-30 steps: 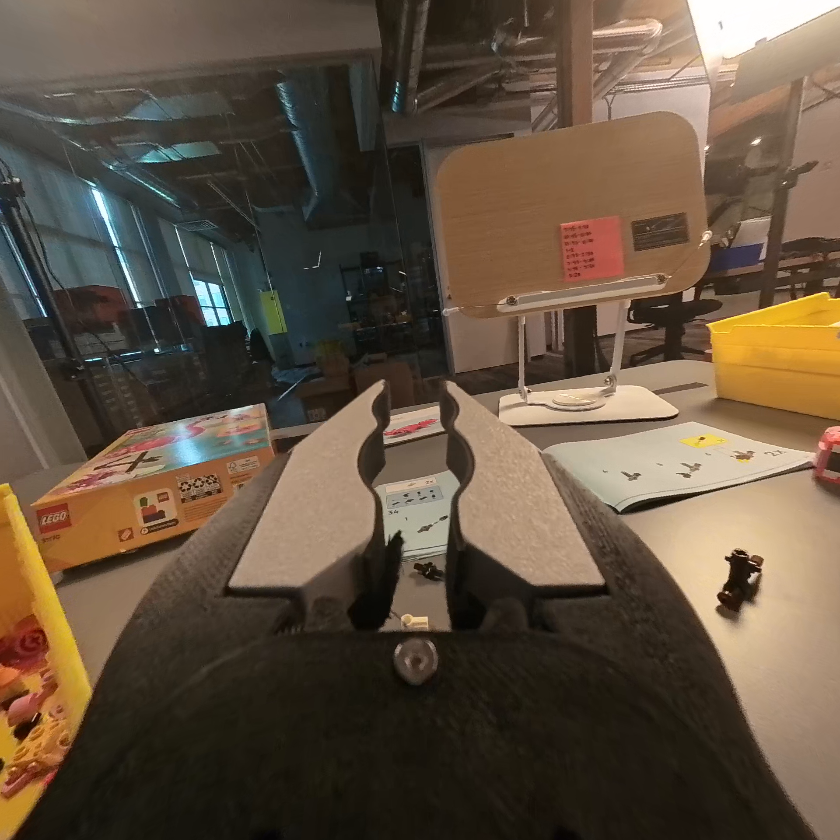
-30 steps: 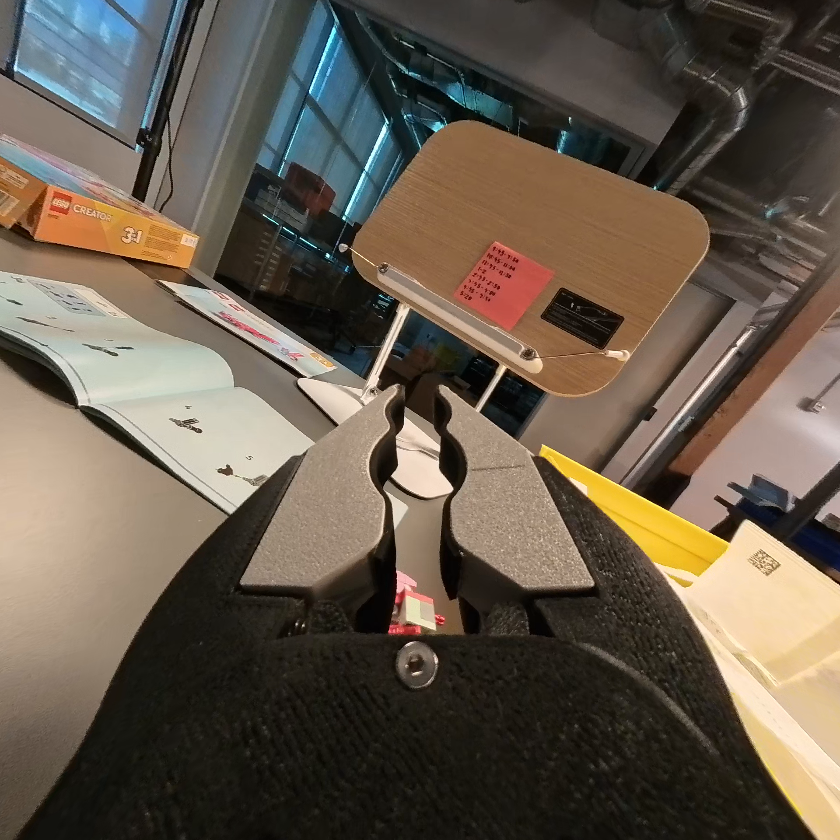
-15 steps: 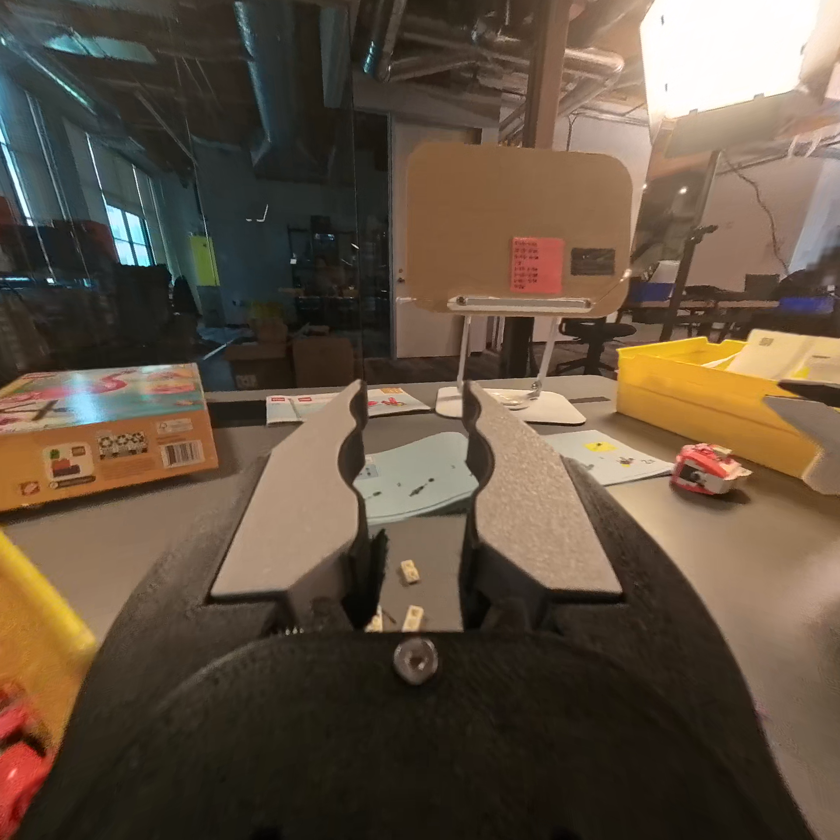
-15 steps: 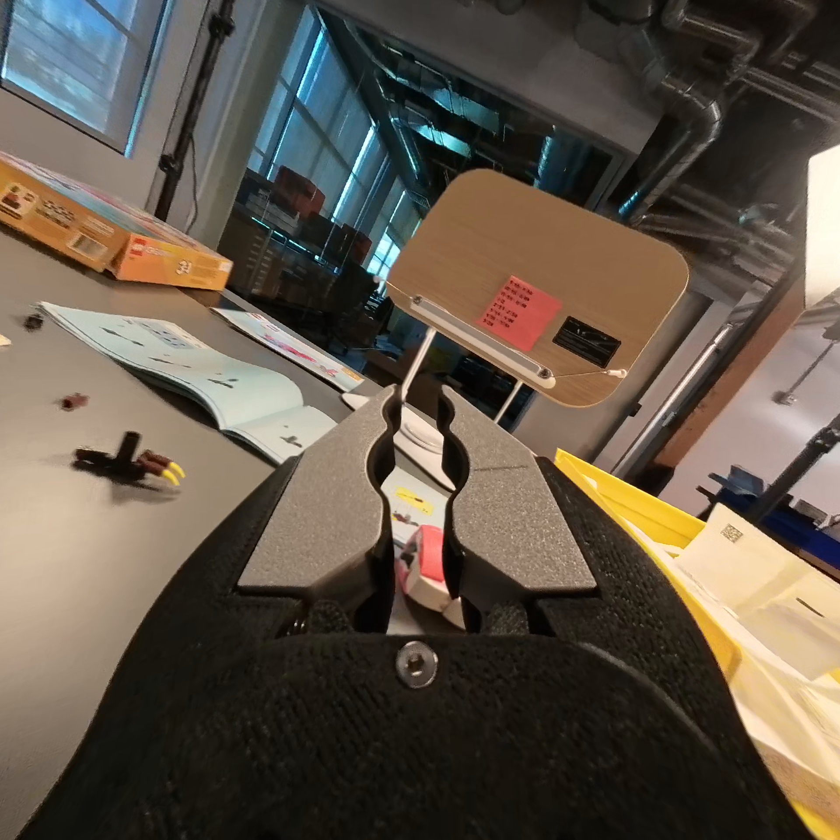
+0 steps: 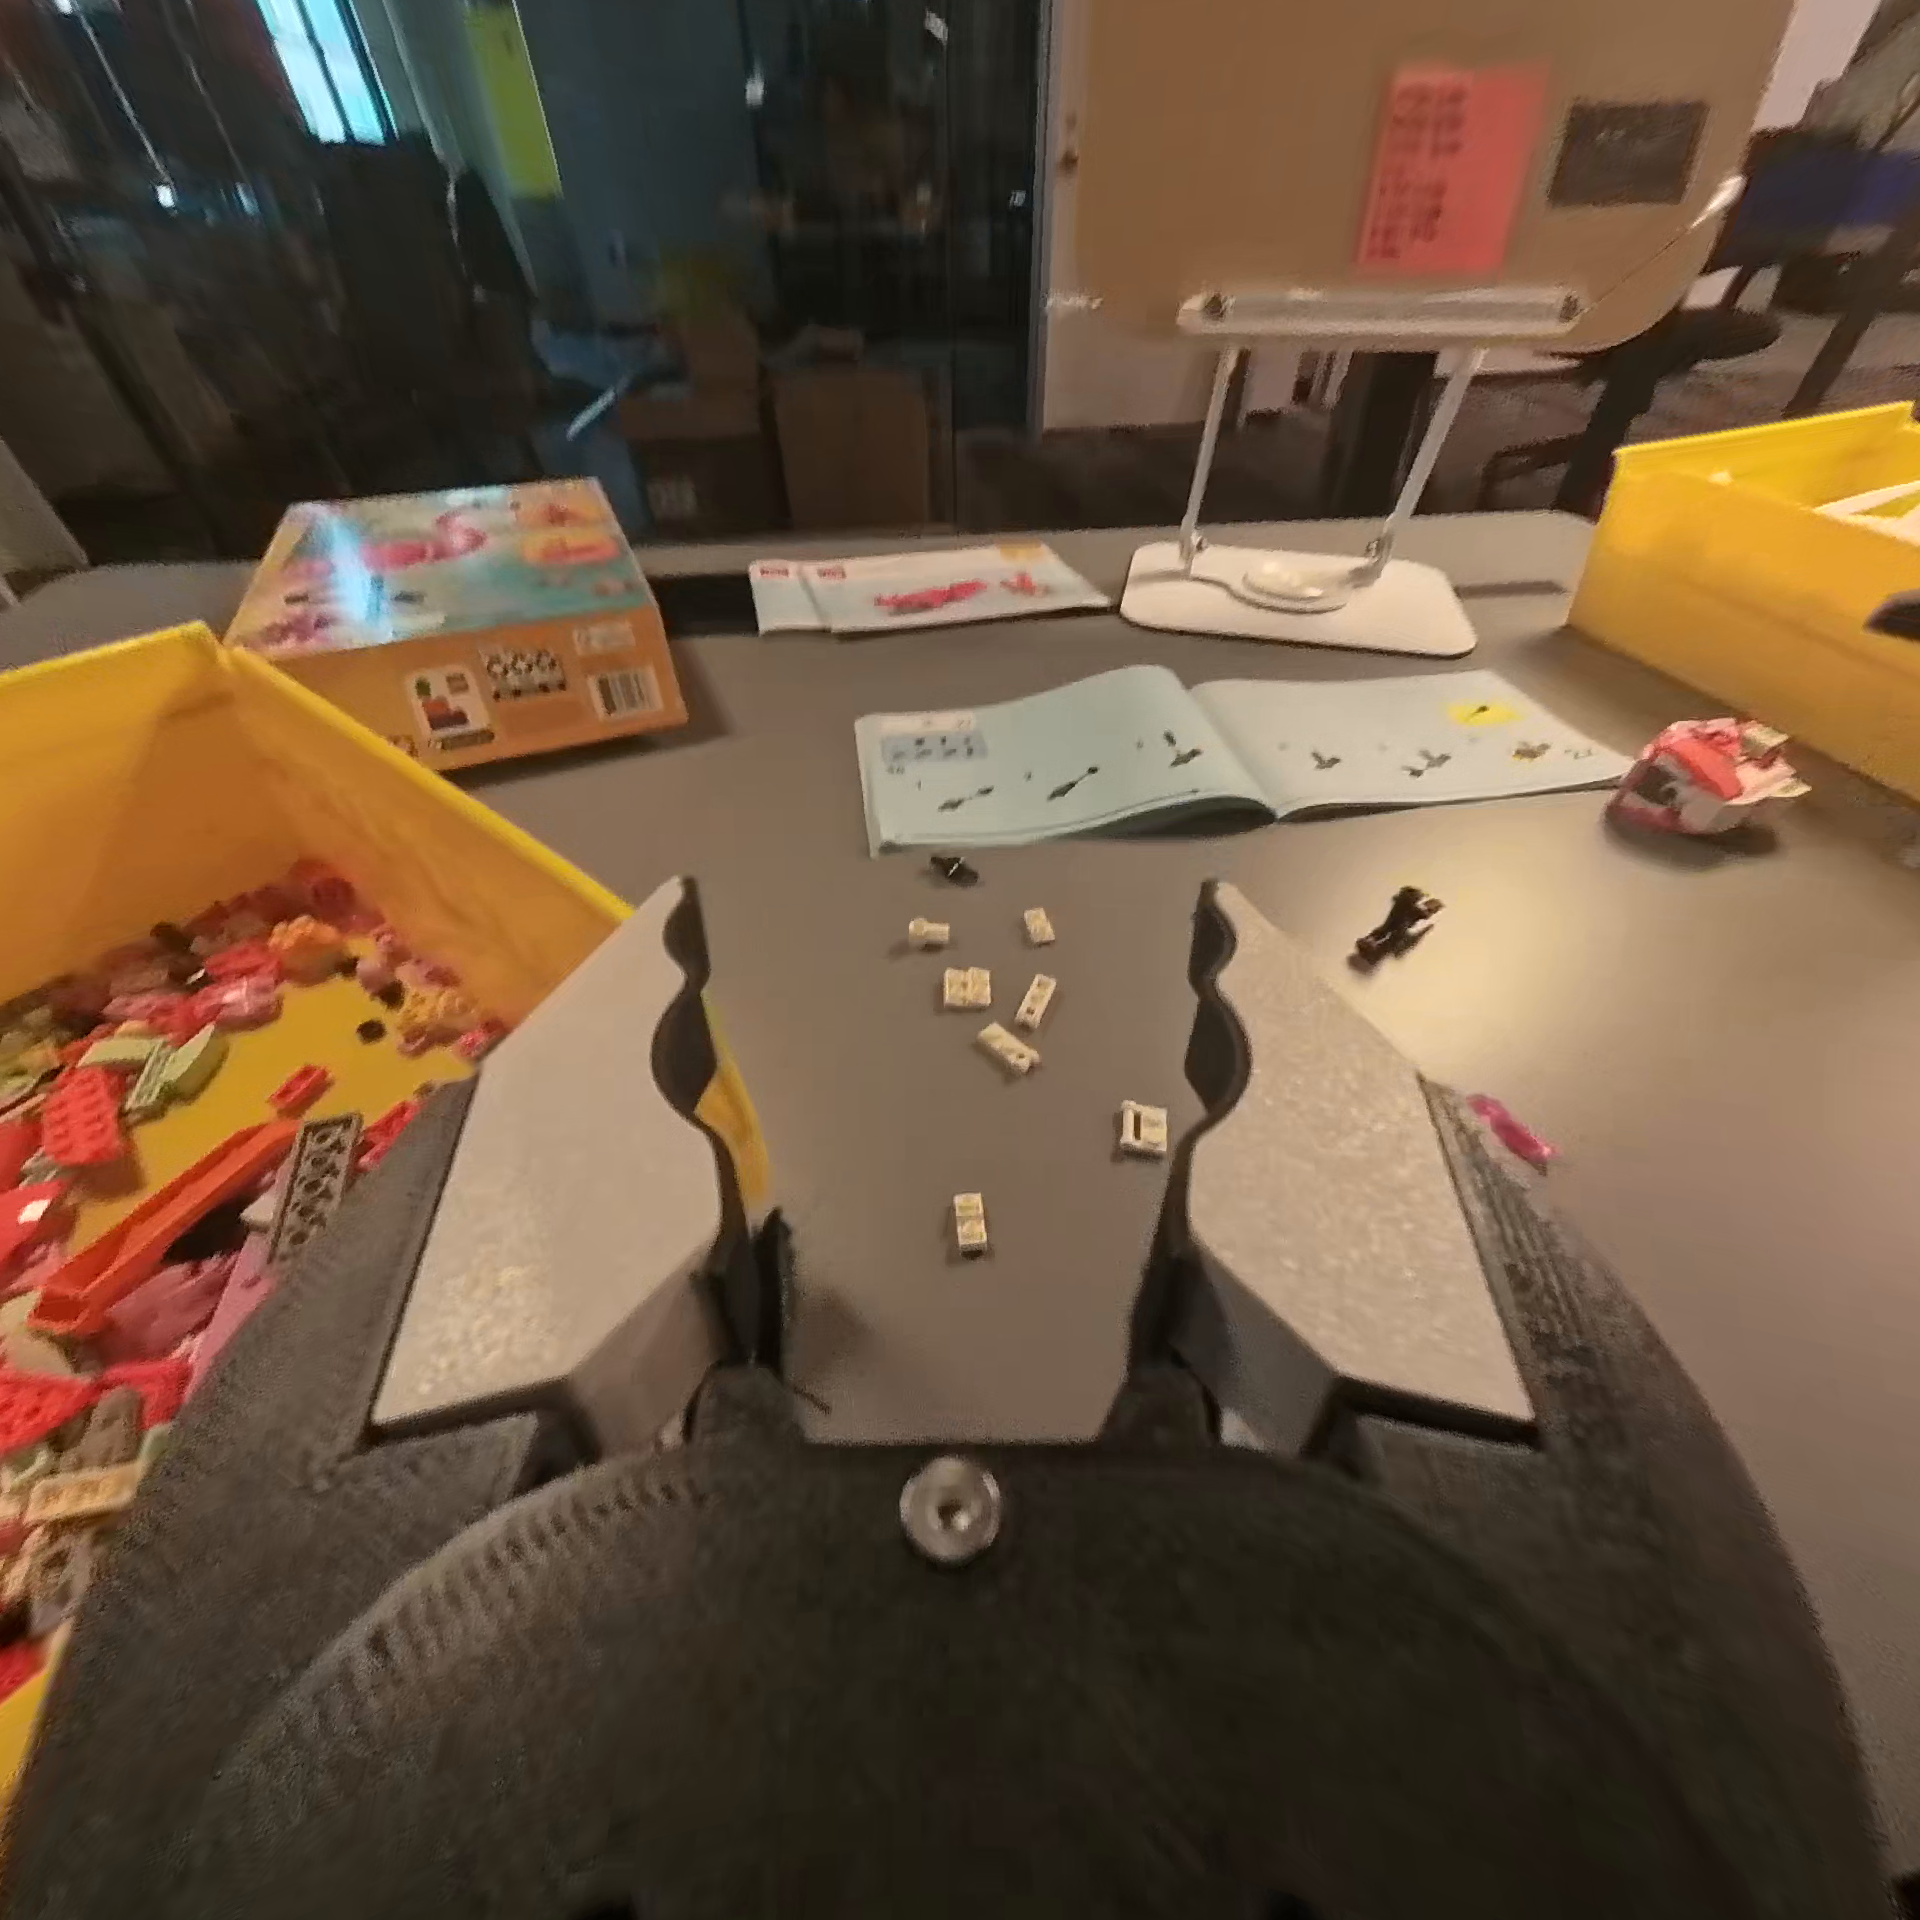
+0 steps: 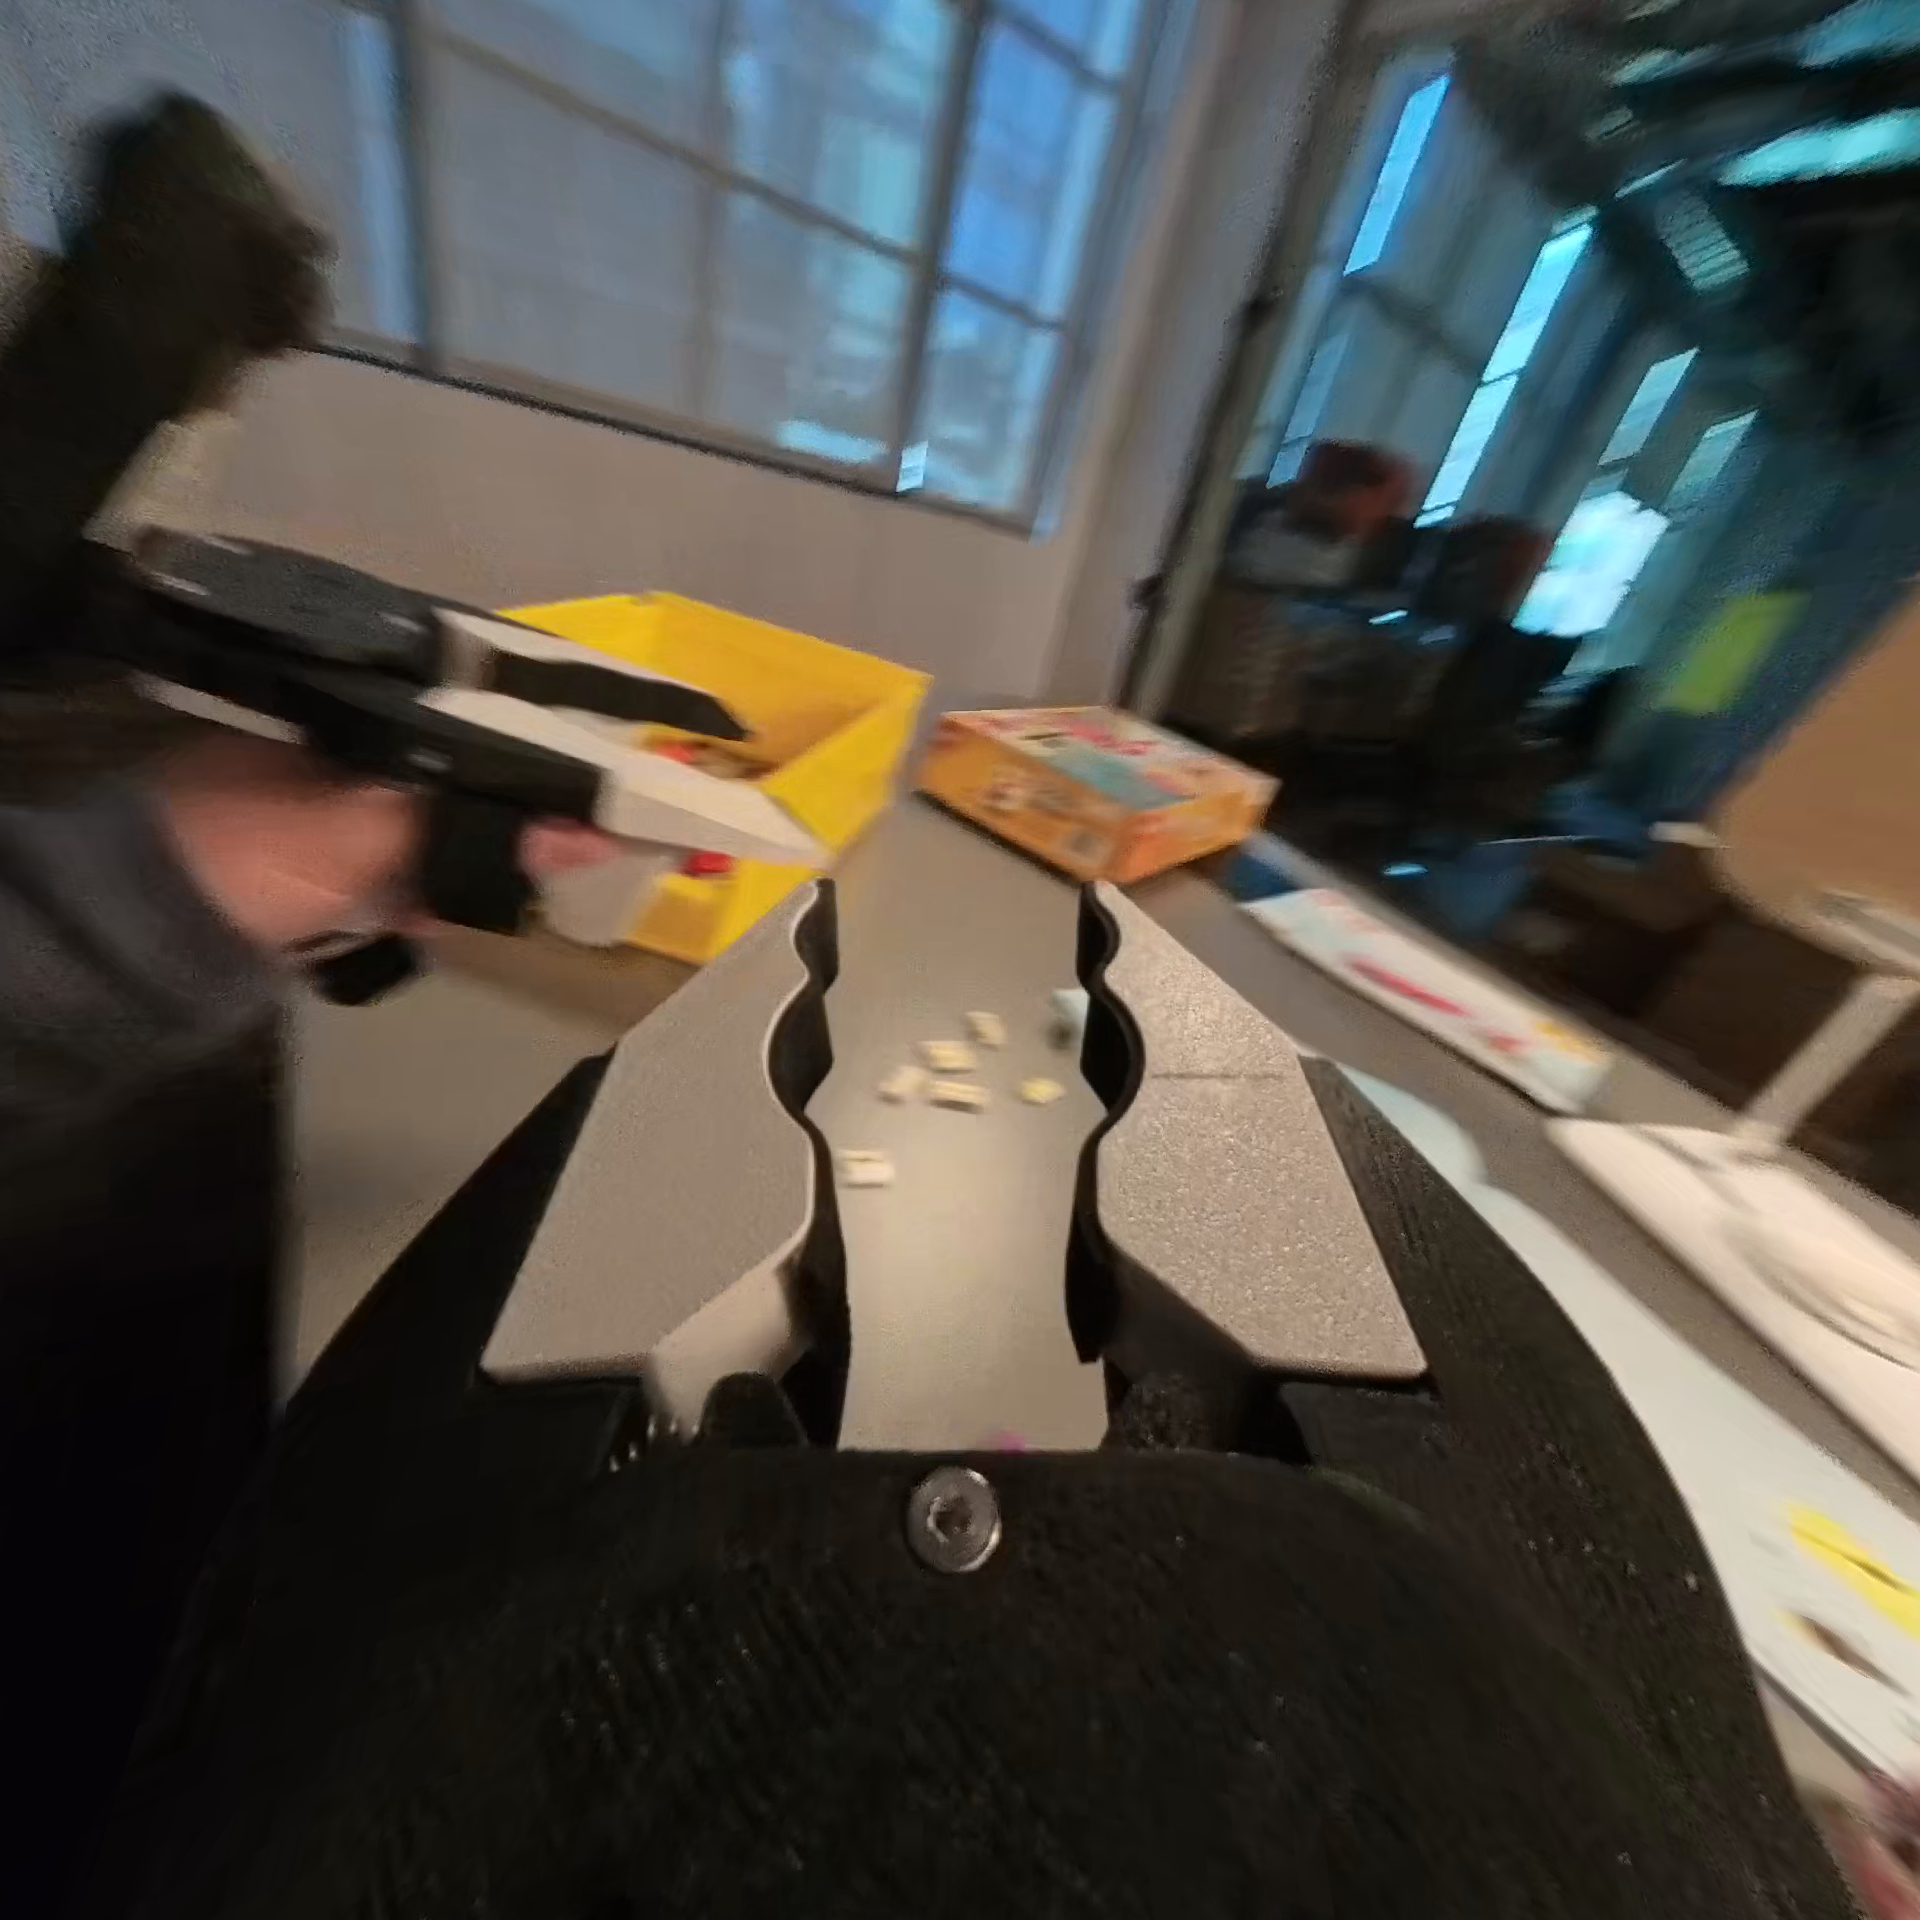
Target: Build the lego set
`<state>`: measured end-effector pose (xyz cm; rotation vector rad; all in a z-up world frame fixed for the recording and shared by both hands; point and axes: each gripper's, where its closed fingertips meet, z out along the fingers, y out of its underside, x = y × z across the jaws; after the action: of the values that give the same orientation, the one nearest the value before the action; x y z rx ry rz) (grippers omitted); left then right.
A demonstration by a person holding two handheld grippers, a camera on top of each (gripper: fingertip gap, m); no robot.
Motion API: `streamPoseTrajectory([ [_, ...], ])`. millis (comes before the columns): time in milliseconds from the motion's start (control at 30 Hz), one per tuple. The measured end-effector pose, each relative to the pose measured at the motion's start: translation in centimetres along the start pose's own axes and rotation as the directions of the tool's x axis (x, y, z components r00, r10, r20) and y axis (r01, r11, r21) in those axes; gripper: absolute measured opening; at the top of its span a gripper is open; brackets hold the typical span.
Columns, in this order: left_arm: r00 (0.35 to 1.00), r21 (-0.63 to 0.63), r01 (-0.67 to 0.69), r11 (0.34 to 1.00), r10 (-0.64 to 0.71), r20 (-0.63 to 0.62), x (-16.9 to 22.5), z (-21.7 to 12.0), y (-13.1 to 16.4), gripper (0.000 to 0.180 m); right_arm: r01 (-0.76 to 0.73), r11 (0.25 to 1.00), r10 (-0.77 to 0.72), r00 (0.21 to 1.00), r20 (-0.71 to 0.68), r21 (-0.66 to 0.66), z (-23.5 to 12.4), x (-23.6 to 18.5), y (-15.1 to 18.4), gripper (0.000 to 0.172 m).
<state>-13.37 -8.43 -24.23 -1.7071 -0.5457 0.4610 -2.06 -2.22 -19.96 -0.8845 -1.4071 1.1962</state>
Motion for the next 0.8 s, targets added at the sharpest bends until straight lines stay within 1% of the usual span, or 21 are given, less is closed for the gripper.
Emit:
streamPoseTrajectory([
  [67,0.999,-0.051,0.006,0.999,-0.004,0.035,-0.7,-0.1,0.5,0.097,-0.067,0.997,0.073,0.987,0.144,-0.044,0.9,-3.0,-1.2,0.054],
  [100,0.998,-0.088,-0.007,0.996,0.012,0.055,-1.0,-0.1,0.9,0.100,-0.090,0.995,0.098,0.979,0.181,-0.051,1.2,-4.2,-1.9,0.061],
  [167,0.994,-0.172,-0.038,0.984,0.054,0.092,-1.3,0.2,1.7,0.107,-0.126,0.992,0.128,0.960,0.247,-0.025,1.4,-6.4,-3.7,0.069],
  [267,0.989,-0.233,-0.071,0.970,0.100,0.114,-1.1,0.7,2.4,0.111,-0.144,0.989,0.141,0.942,0.304,-0.011,1.6,-9.3,-5.8,0.075],
  [400,0.979,-0.266,-0.116,0.957,0.154,0.130,-0.7,1.1,2.7,0.111,-0.081,0.997,0.081,0.960,0.270,-0.009,2.1,-10.6,-6.5,0.085],
  [500,0.979,-0.272,-0.119,0.955,0.158,0.126,-0.4,1.4,2.9,0.111,-0.071,0.997,0.073,0.963,0.259,-0.015,2.5,-10.6,-6.3,0.086],
  [633,0.980,-0.268,-0.113,0.957,0.151,0.128,-0.6,1.5,3.3,0.111,-0.094,0.996,0.093,0.966,0.243,-0.006,2.6,-9.7,-5.9,0.086],
  [700,0.985,-0.244,-0.091,0.965,0.124,0.123,-0.7,1.3,3.2,0.109,-0.091,0.995,0.082,0.975,0.205,0.032,2.3,-8.7,-6.2,0.085],
  [800,0.989,-0.168,-0.059,0.984,0.081,0.126,-1.4,0.3,2.1,0.104,-0.105,0.993,0.095,0.983,0.158,0.055,2.0,-7.1,-6.1,0.084],
])
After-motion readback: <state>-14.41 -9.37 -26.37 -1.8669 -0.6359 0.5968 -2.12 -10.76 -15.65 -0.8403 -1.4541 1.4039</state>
